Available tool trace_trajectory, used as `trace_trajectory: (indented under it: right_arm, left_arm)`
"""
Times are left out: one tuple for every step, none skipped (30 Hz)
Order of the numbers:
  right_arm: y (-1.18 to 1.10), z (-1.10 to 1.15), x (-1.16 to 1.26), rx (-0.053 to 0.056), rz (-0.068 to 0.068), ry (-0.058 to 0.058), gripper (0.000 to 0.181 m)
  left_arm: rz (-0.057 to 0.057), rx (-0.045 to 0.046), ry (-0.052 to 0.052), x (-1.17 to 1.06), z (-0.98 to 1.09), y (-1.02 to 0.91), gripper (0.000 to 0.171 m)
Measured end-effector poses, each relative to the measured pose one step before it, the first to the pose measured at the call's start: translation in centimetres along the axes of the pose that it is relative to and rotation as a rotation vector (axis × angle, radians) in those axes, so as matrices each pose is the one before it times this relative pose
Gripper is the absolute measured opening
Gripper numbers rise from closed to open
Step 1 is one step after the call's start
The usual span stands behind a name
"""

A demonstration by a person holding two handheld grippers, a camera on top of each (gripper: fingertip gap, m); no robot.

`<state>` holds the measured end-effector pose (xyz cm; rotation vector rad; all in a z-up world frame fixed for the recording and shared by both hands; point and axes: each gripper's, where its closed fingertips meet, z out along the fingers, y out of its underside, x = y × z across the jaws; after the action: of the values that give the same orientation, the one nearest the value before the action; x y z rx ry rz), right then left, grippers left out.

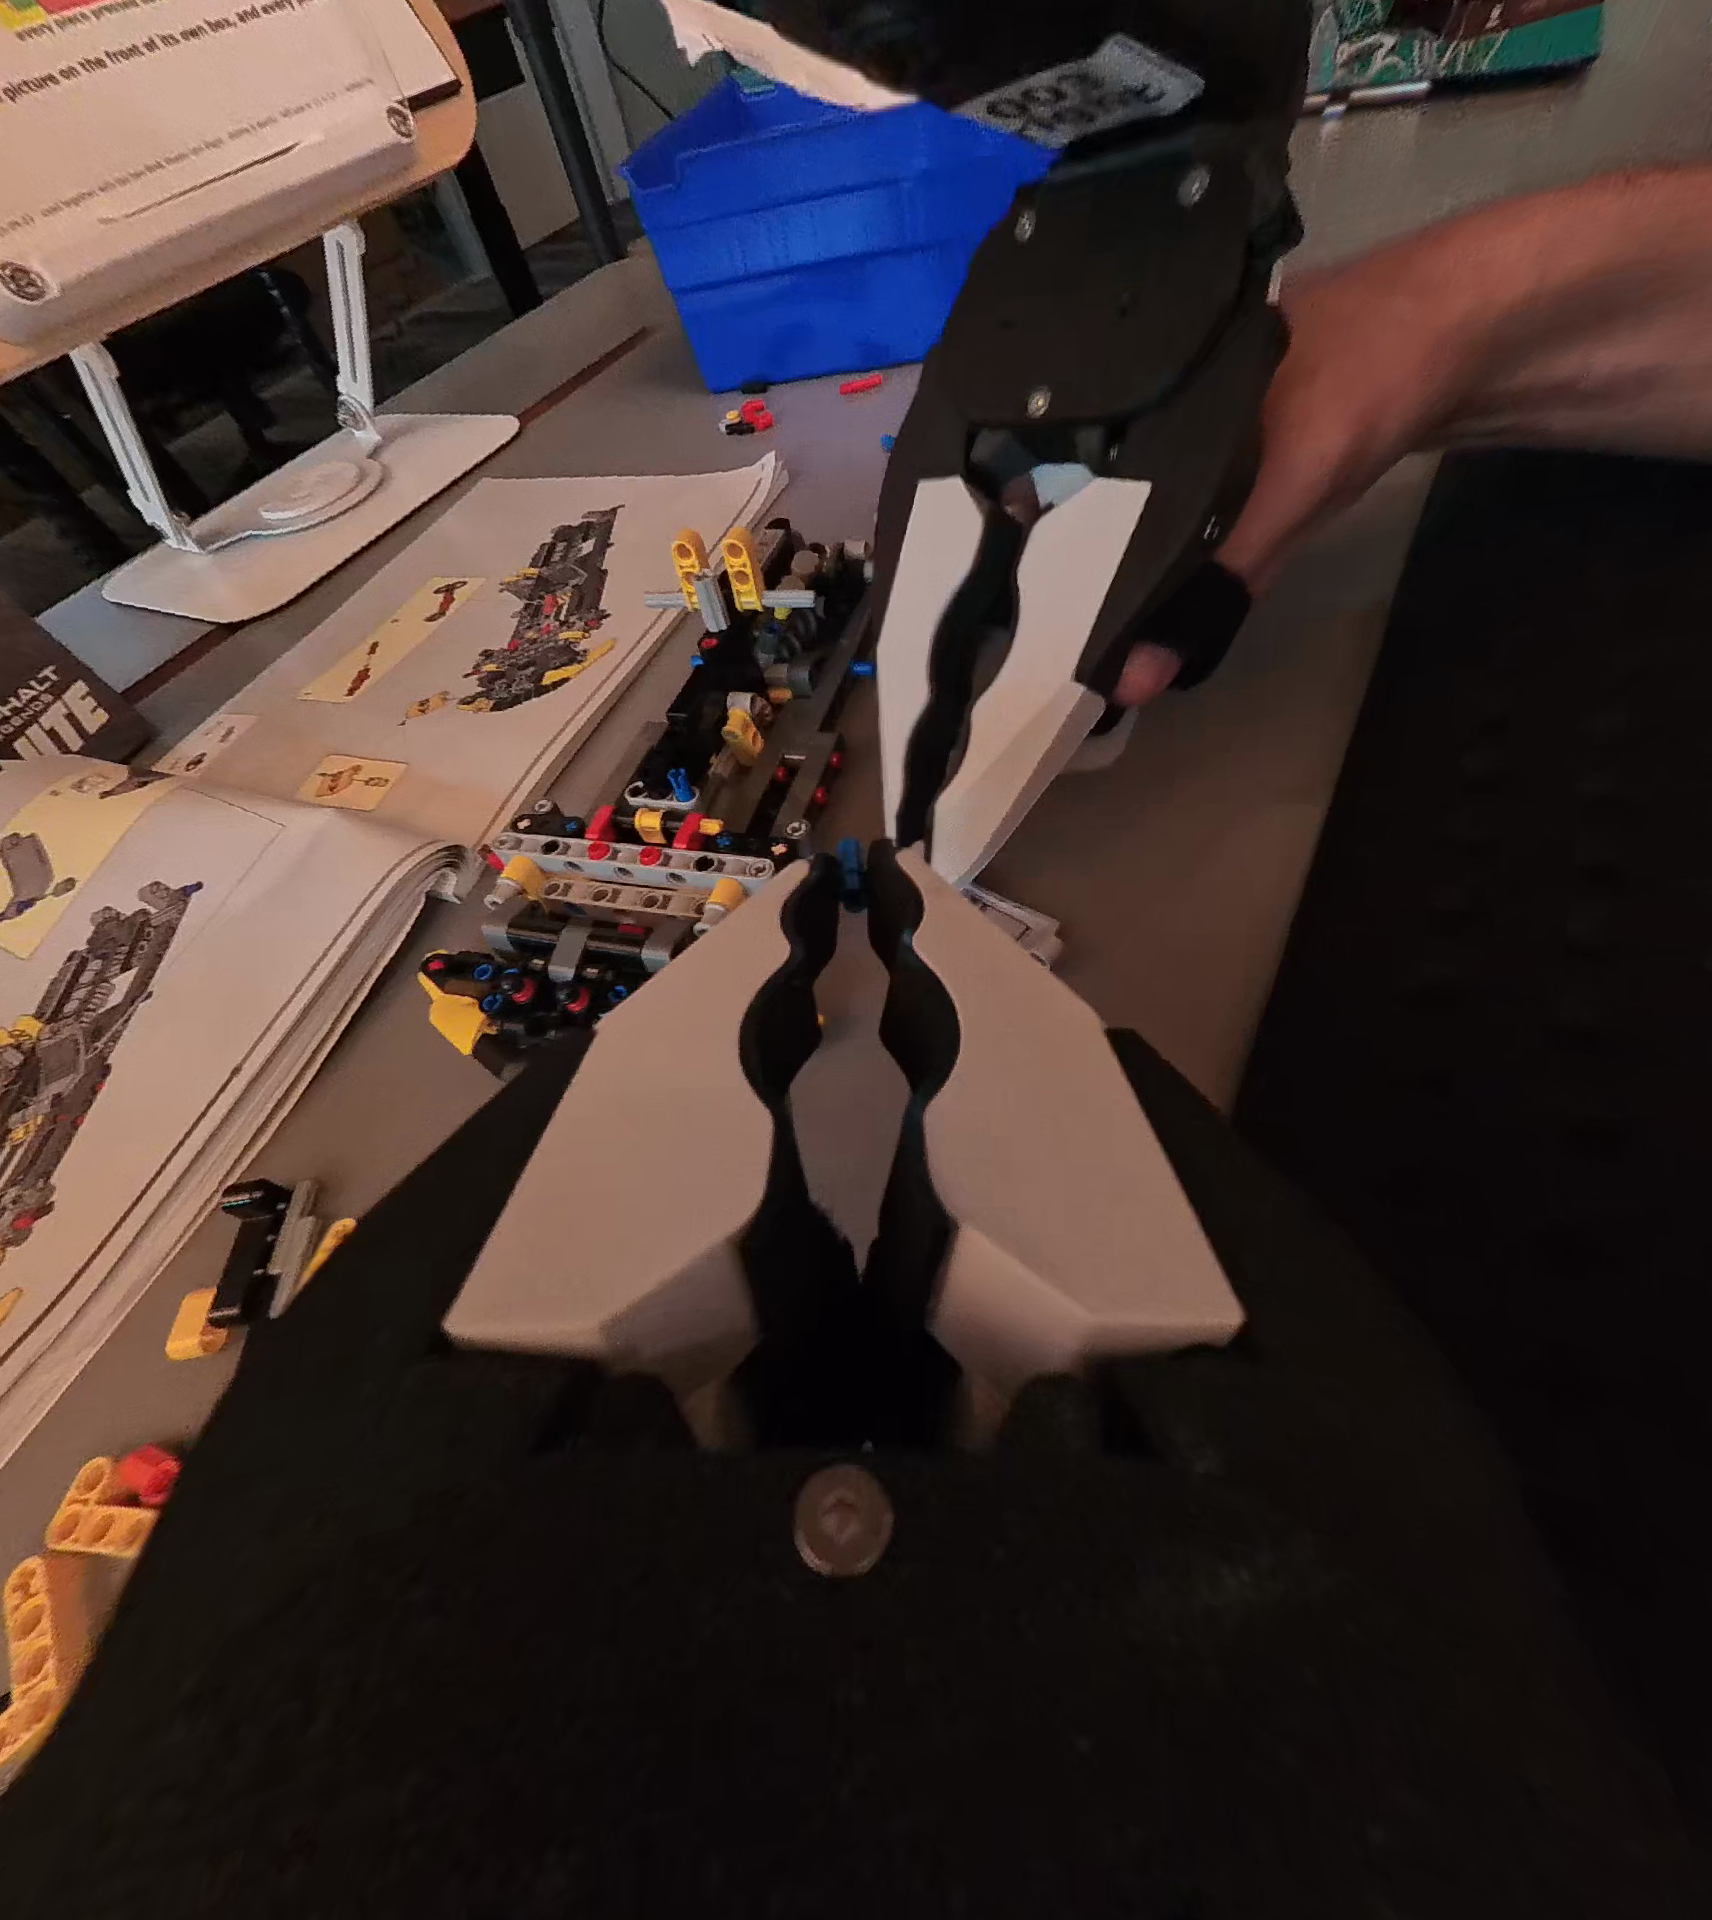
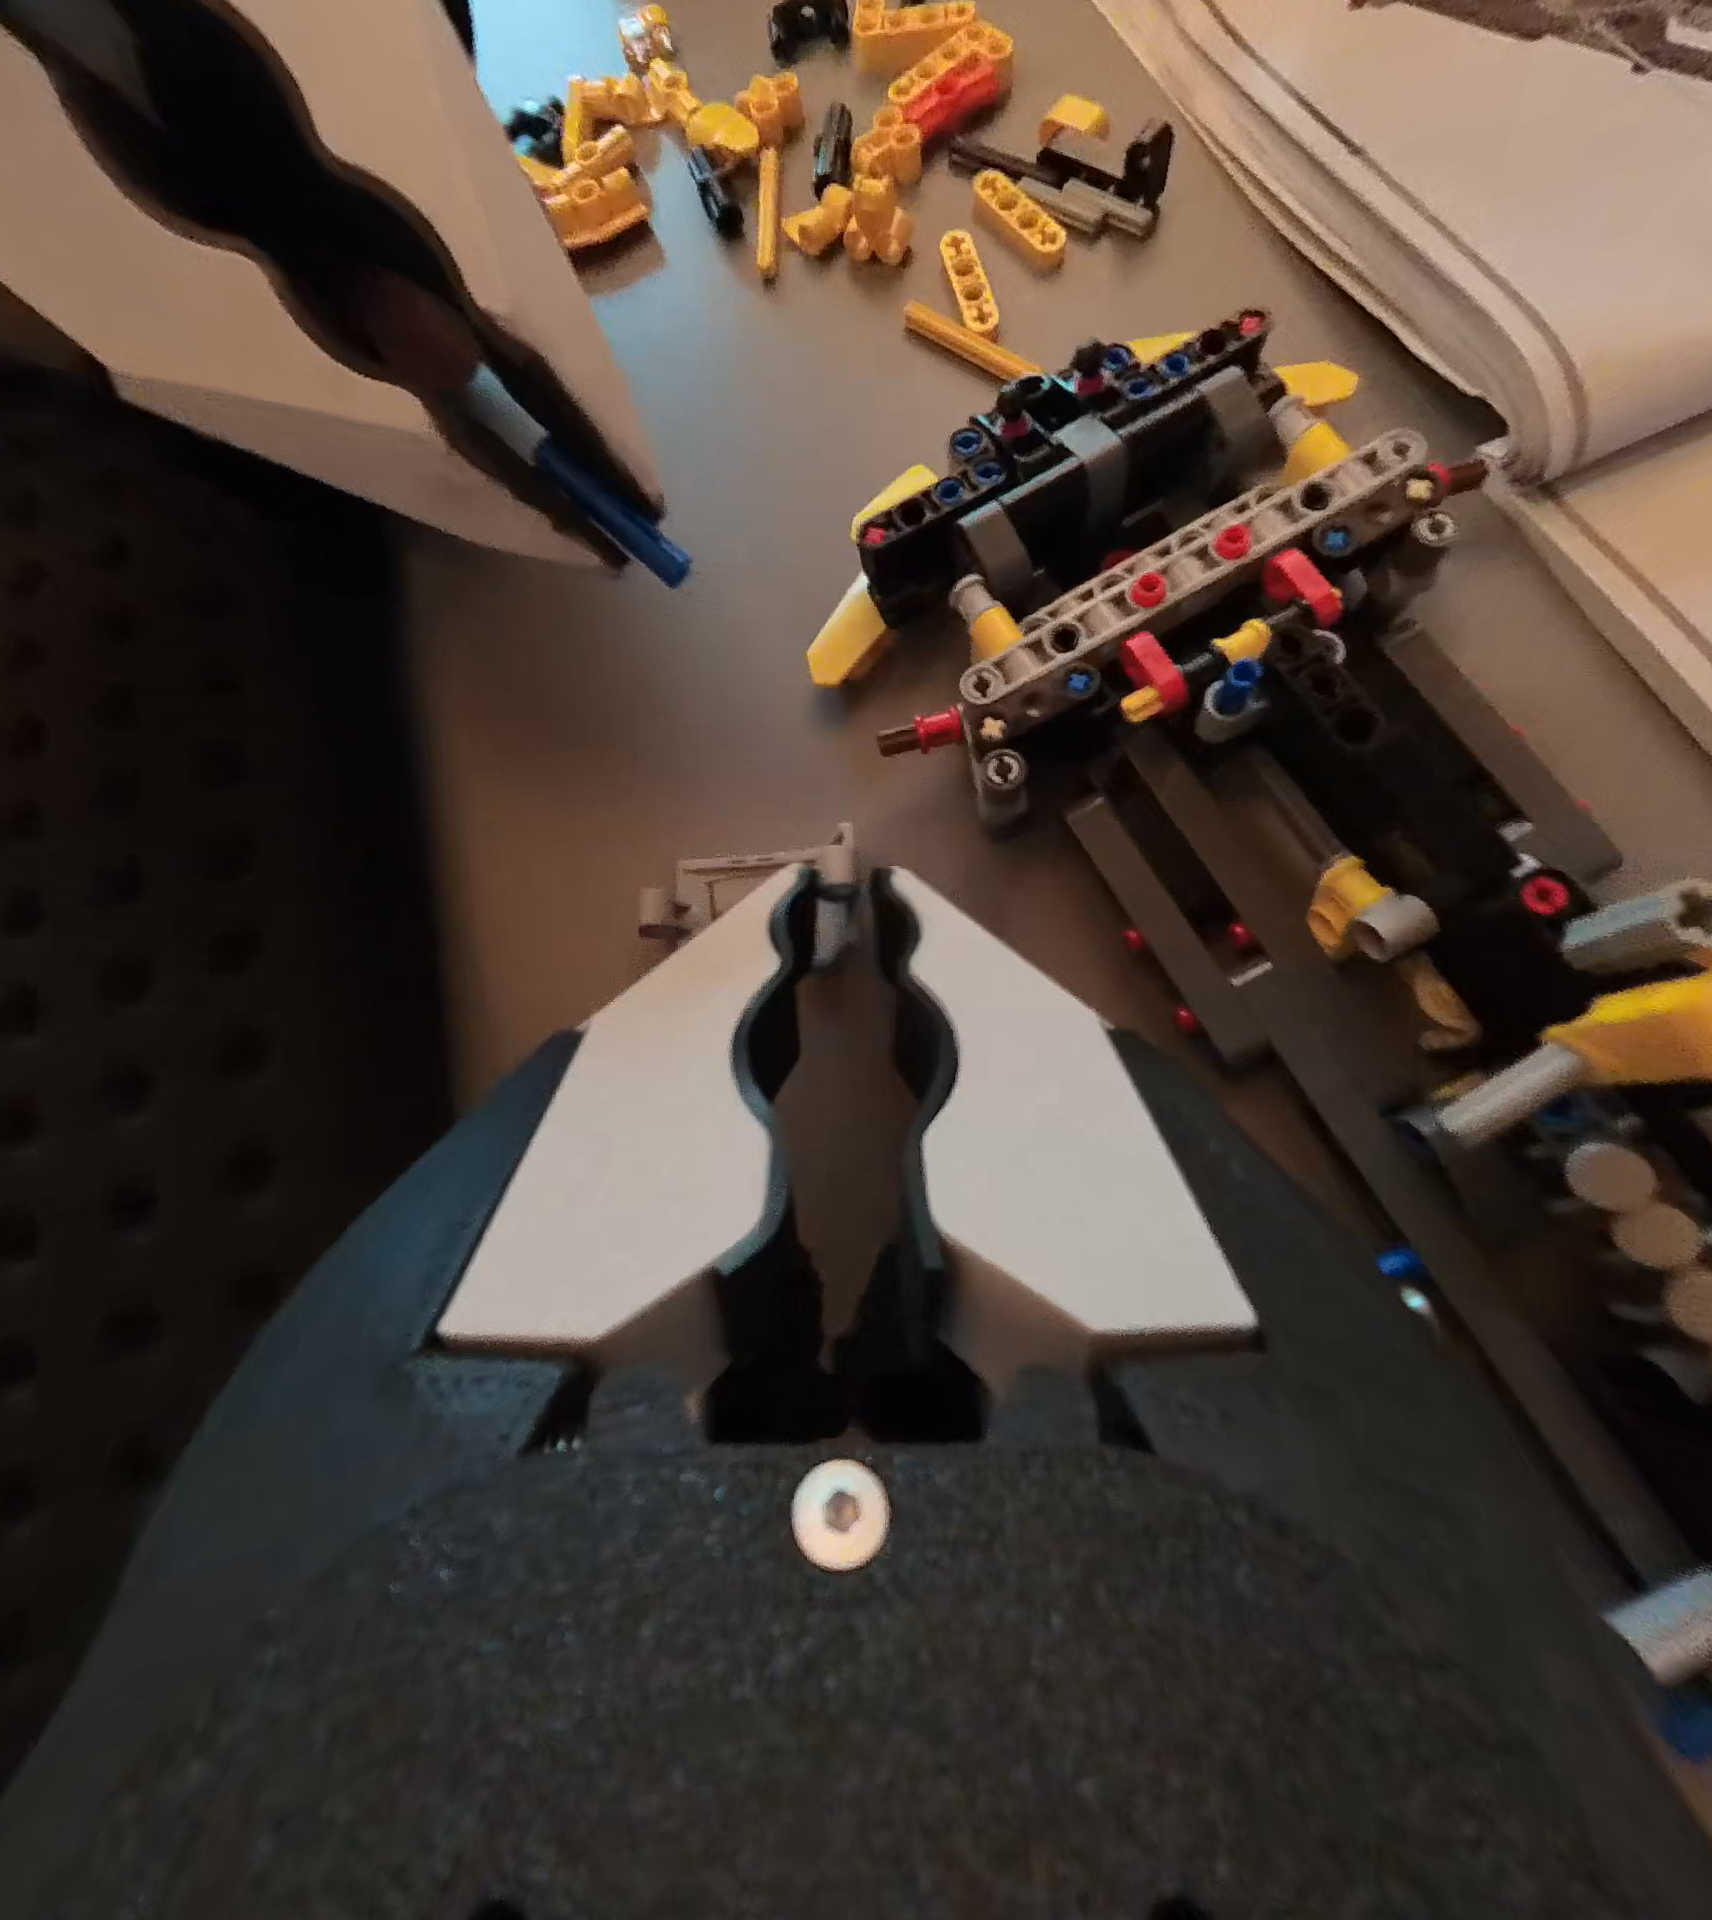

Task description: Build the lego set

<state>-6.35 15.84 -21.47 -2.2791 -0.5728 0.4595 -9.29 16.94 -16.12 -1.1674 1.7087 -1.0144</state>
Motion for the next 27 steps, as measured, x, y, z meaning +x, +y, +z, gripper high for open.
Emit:
trace_trajectory:
  right_arm:
    - [-0.214,0.078,-0.237,0.0149,-0.0098,-0.0123,0.007]
    - [-0.342,-0.120,-0.117,0.0157,-0.0178,0.0019,0.007]
    - [-0.563,-0.301,-0.020,0.0209,-0.0339,0.0172,0.006]
    - [-0.822,-0.485,0.051,0.0310,-0.0510,0.0322,0.006]
    - [-0.984,-0.570,0.155,0.0363,-0.0613,0.0464,0.006]
    - [-0.952,-0.558,0.209,0.0302,-0.0682,0.0505,0.007]
    - [-0.795,-0.515,0.450,0.0155,-0.0660,0.0614,0.006]
    - [-0.724,-0.473,0.157,0.0141,-0.0597,0.0381,0.006]
    - [-0.905,-0.468,-0.166,0.0329,-0.0540,0.0136,0.006]
    - [-1.009,-0.460,-0.131,0.0479,-0.0517,0.0124,0.006]
    - [-0.914,-0.419,0.203,0.0511,-0.0567,0.0282,0.006]
    - [-0.634,-0.310,0.189,0.0450,-0.0465,0.0236,0.006]
    - [-0.303,-0.193,0.185,0.0309,-0.0270,0.0182,0.006]
    - [-0.240,-0.135,0.215,0.0285,-0.0108,0.0222,0.006]
    - [-0.365,-0.114,0.241,0.0330,-0.0036,0.0272,0.006]
    - [-0.356,-0.024,0.122,0.0327,-0.0123,0.0249,0.006]
    - [-0.152,0.046,0.166,0.0182,-0.0292,0.0340,0.006]
    - [0.059,0.102,-0.003,-0.0016,-0.0437,0.0289,0.007]
    - [-0.081,0.076,-0.094,-0.0029,-0.0395,0.0238,0.006]
    - [-0.266,0.048,-0.071,0.0060,-0.0199,0.0164,0.006]
    - [-0.070,0.039,0.022,-0.0053,-0.0166,0.0122,0.006]
    - [0.005,0.032,0.004,-0.0046,-0.0270,0.0093,0.007]
    - [-0.045,0.021,-0.080,0.0024,-0.0134,0.0007,0.006]
    - [0.008,0.013,-0.022,0.0006,0.0058,-0.0010,0.007]
    - [-0.081,-0.076,0.059,0.0079,0.0018,0.0053,0.006]
    - [-0.039,-0.050,-0.033,0.0067,-0.0005,-0.0006,0.006]
    - [0.141,0.012,-0.076,-0.0040,-0.0005,-0.0051,0.006]
  left_arm:
    - [-0.0108,0.00449,0.0122,0.065,-0.044,-0.045,0.003]
    - [-0.0104,0.00294,0.0105,0.042,-0.027,-0.037,0.003]
    - [-0.0088,0.00244,0.0076,0.020,-0.023,-0.029,0.003]
    - [-0.0062,0.00140,0.0094,0.065,-0.011,-0.018,0.003]
    - [-0.0030,0.00118,0.0139,0.157,-0.009,-0.013,0.003]
    - [0.0007,0.00150,0.0141,0.199,-0.022,-0.021,0.003]
    - [0.0019,0.00161,0.0142,0.219,-0.001,-0.023,0.003]
    - [0.0015,0.00119,0.0076,0.121,-0.005,-0.015,0.003]
    - [-0.0002,0.00168,0.0053,0.062,-0.015,-0.023,0.003]
    - [-0.0030,0.00950,0.0142,0.188,-0.062,-0.148,0.003]
    - [-0.0076,0.02073,0.0232,0.275,-0.138,-0.310,0.003]
    - [-0.0154,0.02687,0.0187,0.148,-0.177,-0.399,0.003]
    - [-0.0233,0.02780,0.0175,0.070,-0.190,-0.423,0.003]
    - [-0.0252,0.02518,0.0166,0.041,-0.185,-0.369,0.003]
    - [-0.0231,0.02289,0.0153,0.041,-0.159,-0.346,0.003]
    - [-0.0212,0.01682,0.0107,-0.022,-0.113,-0.243,0.003]
    - [-0.0165,0.01033,0.0106,0.002,-0.057,-0.150,0.003]
    - [-0.0109,0.00485,0.0080,0.010,-0.034,-0.065,0.003]
    - [-0.0061,-0.00038,0.0015,-0.049,0.003,0.007,0.003]
    - [0.0006,-0.00177,0.0029,0.052,0.028,0.028,0.003]
    - [0.0019,0.00025,-0.0004,0.007,-0.008,0.000,0.003]
    - [-0.0025,-0.00018,-0.0008,-0.039,0.000,-0.001,0.003]
    - [-0.0053,-0.00285,0.0005,-0.044,0.030,0.044,0.003]
    - [-0.0030,-0.00386,0.0039,0.010,0.044,0.055,0.003]
    - [-0.0018,-0.00251,0.0023,0.011,0.033,0.032,0.003]
    - [-0.0024,0.00096,0.0023,0.012,-0.010,-0.013,0.003]
    - [-0.0029,0.00067,0.0001,-0.028,-0.007,-0.011,0.003]
